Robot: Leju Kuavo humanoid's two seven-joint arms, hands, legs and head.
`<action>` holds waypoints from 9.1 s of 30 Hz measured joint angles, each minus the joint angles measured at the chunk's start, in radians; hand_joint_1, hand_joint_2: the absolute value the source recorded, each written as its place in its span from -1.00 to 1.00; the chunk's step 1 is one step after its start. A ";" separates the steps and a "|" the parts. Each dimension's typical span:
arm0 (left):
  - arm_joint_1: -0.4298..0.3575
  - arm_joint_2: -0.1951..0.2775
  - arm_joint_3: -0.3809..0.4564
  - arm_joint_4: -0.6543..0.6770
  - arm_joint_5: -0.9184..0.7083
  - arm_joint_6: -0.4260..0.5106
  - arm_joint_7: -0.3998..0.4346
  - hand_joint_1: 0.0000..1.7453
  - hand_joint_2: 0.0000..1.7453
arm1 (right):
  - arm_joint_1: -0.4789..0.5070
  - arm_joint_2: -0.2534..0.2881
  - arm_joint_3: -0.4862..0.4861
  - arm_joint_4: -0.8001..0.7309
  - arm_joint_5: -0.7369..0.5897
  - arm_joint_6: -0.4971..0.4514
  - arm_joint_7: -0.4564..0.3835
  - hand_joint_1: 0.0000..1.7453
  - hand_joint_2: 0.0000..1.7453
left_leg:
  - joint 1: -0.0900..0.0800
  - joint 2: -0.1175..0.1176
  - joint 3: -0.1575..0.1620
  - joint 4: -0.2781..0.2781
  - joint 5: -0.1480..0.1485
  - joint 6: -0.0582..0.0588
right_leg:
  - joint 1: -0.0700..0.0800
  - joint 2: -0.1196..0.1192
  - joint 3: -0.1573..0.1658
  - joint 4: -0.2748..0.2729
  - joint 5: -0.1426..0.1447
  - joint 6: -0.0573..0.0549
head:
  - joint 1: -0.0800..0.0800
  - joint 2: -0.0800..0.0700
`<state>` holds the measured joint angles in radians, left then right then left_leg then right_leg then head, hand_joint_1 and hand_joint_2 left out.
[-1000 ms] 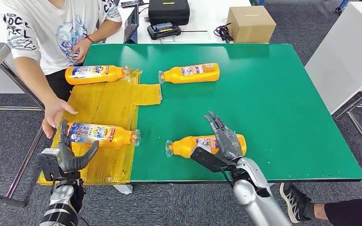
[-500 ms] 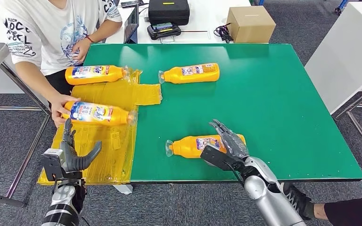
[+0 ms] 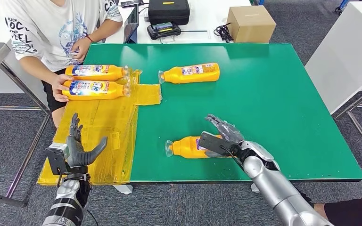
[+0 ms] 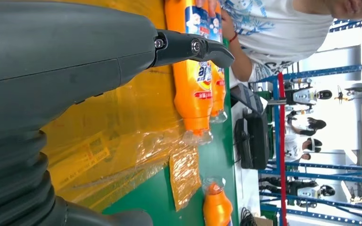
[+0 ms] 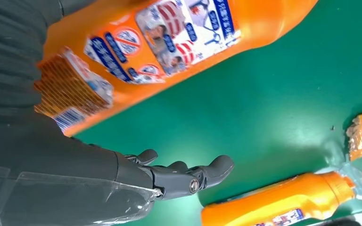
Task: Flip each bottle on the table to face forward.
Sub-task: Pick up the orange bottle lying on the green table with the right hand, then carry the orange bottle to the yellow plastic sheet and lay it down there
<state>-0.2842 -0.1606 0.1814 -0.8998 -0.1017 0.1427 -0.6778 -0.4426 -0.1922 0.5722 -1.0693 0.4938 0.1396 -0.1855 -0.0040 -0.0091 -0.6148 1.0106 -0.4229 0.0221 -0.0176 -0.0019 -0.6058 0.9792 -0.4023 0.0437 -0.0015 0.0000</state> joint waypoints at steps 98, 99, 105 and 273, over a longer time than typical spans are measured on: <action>-0.060 -0.035 -0.064 0.112 0.032 -0.068 0.034 -1.00 1.00 | -0.354 -0.112 0.639 0.204 -0.206 0.223 0.082 -1.00 1.00 | 0.000 0.000 0.000 0.001 0.001 0.000 | 0.000 0.000 0.000 0.000 0.001 0.001 | 0.000 0.000; -0.060 -0.035 -0.064 0.112 0.032 -0.068 0.035 -1.00 1.00 | -0.354 -0.108 0.642 0.210 -0.199 0.219 0.083 -1.00 1.00 | 0.000 0.000 0.000 0.001 0.001 0.000 | 0.000 0.000 0.000 0.000 0.001 0.001 | 0.000 0.000; -0.060 -0.036 -0.064 0.113 0.033 -0.068 0.040 -1.00 1.00 | -0.357 -0.082 0.663 0.248 -0.143 0.206 0.095 -1.00 1.00 | 0.000 0.000 0.000 0.001 0.001 0.000 | 0.000 0.000 0.000 0.000 0.001 0.001 | 0.000 0.000; 0.141 -0.047 -0.324 -0.367 0.310 -0.168 0.192 1.00 1.00 | 0.223 0.490 0.119 0.025 0.076 -0.678 -0.256 -1.00 -1.00 | 0.002 0.000 -0.003 0.000 0.001 0.000 | 0.000 0.001 -0.004 0.000 0.001 0.001 | 0.001 0.000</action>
<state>-0.1427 -0.2073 -0.1424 -1.2670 0.2081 -0.0257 -0.4853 -0.2193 0.2978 0.6914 -1.0442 0.5695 -0.5385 -0.4413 -0.0020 -0.0086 -0.6176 1.0107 -0.4223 0.0223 -0.0171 -0.0011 -0.6094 0.9791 -0.4015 0.0447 -0.0010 0.0000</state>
